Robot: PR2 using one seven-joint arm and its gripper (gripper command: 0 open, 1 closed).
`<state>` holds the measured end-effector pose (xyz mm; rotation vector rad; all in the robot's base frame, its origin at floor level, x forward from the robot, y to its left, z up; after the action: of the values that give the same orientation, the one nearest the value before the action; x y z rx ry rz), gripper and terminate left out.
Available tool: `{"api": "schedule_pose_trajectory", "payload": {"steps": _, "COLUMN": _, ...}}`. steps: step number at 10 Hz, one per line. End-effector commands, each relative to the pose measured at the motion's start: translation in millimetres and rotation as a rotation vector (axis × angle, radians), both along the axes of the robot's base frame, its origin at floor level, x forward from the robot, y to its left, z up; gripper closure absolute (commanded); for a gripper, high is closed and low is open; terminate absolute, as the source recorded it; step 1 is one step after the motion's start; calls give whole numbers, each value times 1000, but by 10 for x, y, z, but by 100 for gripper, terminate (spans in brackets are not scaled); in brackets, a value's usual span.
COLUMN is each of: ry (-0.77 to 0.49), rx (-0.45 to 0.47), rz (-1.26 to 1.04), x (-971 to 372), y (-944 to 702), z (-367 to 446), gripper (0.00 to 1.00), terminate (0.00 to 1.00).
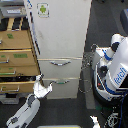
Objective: Opening the fridge
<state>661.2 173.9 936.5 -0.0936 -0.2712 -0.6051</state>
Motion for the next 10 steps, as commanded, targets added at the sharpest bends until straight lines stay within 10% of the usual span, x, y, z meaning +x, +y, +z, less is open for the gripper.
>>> {"api": "schedule_pose_trajectory", "payload": {"steps": 1, "ry": 66, "rx": 77, "rz": 342, "x": 1046, "y": 274, "z": 555, "gripper": 0, "terminate": 0}}
{"api": "schedule_pose_trajectory", "payload": {"steps": 10, "ry": 162, "rx": 119, "rz": 571, "x": 1745, "y": 318, "z": 1088, "gripper": 0, "terminate": 0}}
